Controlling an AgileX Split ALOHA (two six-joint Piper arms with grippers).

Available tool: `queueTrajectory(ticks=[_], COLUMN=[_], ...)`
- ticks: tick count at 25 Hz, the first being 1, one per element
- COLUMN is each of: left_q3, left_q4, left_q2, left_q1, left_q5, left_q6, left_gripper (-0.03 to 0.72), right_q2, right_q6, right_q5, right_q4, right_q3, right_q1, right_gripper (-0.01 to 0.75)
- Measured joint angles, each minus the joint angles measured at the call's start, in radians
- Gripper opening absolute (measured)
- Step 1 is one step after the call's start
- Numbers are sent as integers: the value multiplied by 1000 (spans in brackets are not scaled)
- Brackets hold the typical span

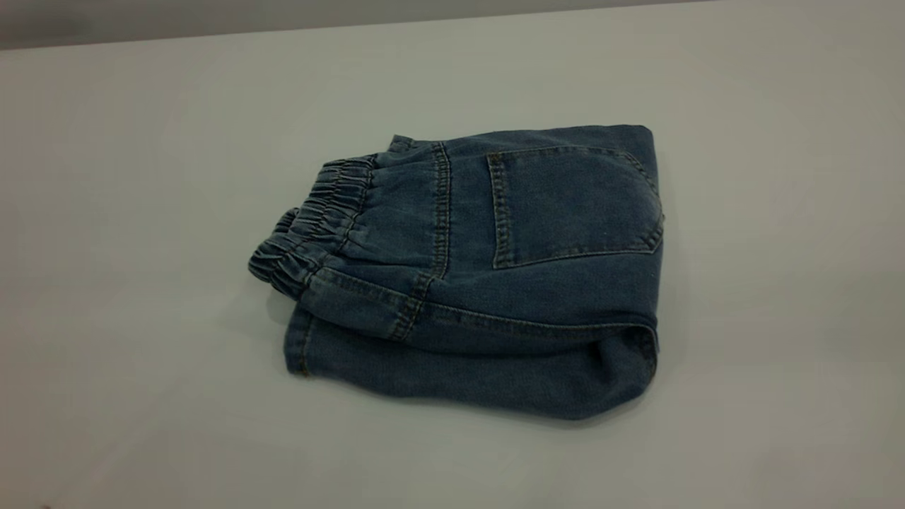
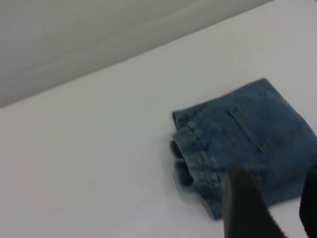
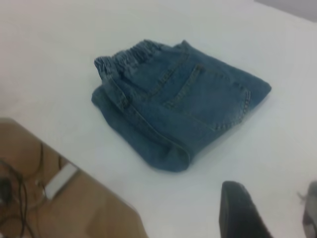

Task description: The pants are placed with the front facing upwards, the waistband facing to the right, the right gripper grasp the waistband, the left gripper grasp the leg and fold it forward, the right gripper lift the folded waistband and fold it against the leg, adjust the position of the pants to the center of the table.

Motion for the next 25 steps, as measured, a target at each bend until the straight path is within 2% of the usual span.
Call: queueTrajectory(ticks=[4, 8, 14, 18, 23, 25], left_q3=[37, 68, 110, 158, 263, 299], left_q4=[0, 0, -6, 66, 75, 79], left_q2=[-142, -289, -355, -353, -353, -353], left_q1=[1, 1, 2, 2, 2, 2], left_q5=[83, 160, 158, 155, 79, 82], left_q6=[-21, -41, -66, -66, -77, -98], left_gripper=[288, 288, 288, 288, 288, 288], right_q2=[-131, -153, -152, -152, -152, -152], right_q6=[4, 4, 4, 4, 4, 4], right_q5=[17, 8, -14, -16, -13, -13], right_q4=[32, 35, 51, 41, 41, 42], right_q3=[60, 112, 132, 132, 132, 132], right_q1=[0, 0, 0, 0, 0, 0], right_gripper=[239, 239, 239, 239, 239, 239])
